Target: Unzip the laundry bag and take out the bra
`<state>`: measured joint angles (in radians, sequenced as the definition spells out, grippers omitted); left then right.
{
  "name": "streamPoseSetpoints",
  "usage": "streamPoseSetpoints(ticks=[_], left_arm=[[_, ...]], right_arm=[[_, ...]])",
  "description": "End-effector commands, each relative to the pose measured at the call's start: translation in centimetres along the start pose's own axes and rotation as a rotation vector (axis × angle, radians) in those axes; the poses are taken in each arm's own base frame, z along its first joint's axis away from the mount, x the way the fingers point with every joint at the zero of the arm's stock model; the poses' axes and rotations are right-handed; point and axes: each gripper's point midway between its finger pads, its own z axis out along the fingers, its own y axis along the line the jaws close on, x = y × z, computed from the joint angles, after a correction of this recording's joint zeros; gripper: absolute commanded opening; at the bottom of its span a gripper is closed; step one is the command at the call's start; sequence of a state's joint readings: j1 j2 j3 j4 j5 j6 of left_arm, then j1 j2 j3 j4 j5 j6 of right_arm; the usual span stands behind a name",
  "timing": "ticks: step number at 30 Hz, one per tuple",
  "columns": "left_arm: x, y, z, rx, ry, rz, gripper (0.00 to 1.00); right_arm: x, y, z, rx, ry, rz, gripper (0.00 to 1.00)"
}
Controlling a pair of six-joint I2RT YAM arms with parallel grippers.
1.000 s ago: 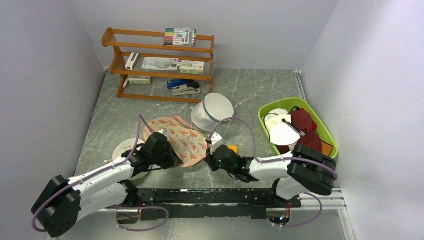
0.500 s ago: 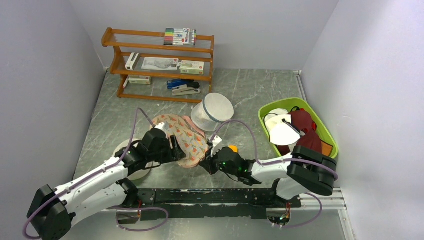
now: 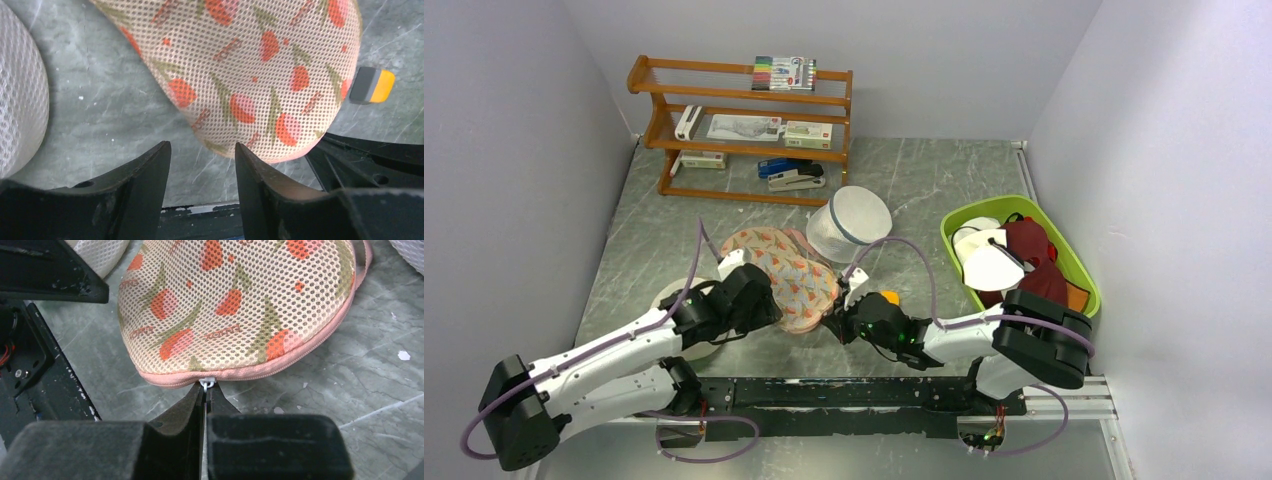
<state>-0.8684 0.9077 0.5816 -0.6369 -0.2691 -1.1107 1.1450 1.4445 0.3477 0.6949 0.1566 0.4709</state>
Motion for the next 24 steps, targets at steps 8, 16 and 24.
streamPoseSetpoints(ticks=[8, 16, 24], left_arm=[[1.4, -0.9, -0.8, 0.014, -0.002, -0.043, 0.78], [2.2, -5.8, -0.1, 0.208, -0.045, 0.335, 0.78], [0.2, -9.4, -1.2, 0.380, -0.191, 0.596, 0.74]], right_arm=[[-1.1, -0.4, 0.7, 0.037, -0.037, -0.021, 0.00], [-0.8, 0.2, 0.7, -0.004, -0.025, -0.020, 0.00], [0.0, 1.0, 0.9, -0.120, 0.043, -0.009, 0.00]])
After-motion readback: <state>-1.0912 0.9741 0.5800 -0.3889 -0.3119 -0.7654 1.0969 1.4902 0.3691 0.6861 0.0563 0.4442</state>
